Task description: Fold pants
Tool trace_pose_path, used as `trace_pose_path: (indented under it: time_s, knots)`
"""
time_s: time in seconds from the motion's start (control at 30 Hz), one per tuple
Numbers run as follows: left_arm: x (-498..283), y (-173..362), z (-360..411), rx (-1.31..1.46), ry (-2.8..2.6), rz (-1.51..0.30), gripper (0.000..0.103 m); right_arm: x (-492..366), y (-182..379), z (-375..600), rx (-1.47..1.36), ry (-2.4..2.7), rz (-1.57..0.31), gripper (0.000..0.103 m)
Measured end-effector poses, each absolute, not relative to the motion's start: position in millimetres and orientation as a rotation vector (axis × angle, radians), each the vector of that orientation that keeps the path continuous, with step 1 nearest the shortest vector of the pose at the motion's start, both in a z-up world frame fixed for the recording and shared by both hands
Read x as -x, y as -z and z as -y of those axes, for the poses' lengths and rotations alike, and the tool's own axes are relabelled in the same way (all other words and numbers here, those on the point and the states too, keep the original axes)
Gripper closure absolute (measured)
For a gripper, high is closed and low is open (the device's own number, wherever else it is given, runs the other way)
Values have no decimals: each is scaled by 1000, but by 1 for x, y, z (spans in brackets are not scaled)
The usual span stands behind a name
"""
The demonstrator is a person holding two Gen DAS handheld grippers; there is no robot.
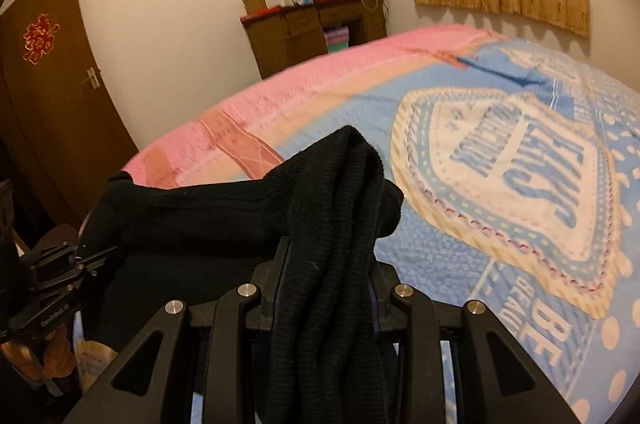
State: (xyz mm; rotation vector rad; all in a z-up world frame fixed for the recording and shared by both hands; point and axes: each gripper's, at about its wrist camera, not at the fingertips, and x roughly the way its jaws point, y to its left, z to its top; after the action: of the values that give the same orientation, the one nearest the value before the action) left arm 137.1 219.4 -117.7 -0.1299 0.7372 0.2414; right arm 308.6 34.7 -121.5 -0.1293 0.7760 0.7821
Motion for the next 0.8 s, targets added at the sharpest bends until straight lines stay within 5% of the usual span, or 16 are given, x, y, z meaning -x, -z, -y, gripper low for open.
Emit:
trace_pose_path:
  time_s: [0.43, 0.5, 0.6, 0.63, 0.8]
  knots:
    - [-146, 137, -225, 145, -272, -751, 72, -329, 157, -36, 104, -742, -895, 67]
    - [-144, 138, -226, 140, -294, -746, 58, -330, 158, -35, 107, -733, -898, 66]
    - [-140, 136, -232, 153, -322, -746, 36, -331, 156, -30, 82, -715, -905, 52]
    - [-138, 135, -233, 159, -323, -747, 34, -330, 155, -28, 73, -707, -901, 45]
    - [-116, 123, -222, 143, -305, -742, 34, -306, 138, -7, 70, -679, -852, 44]
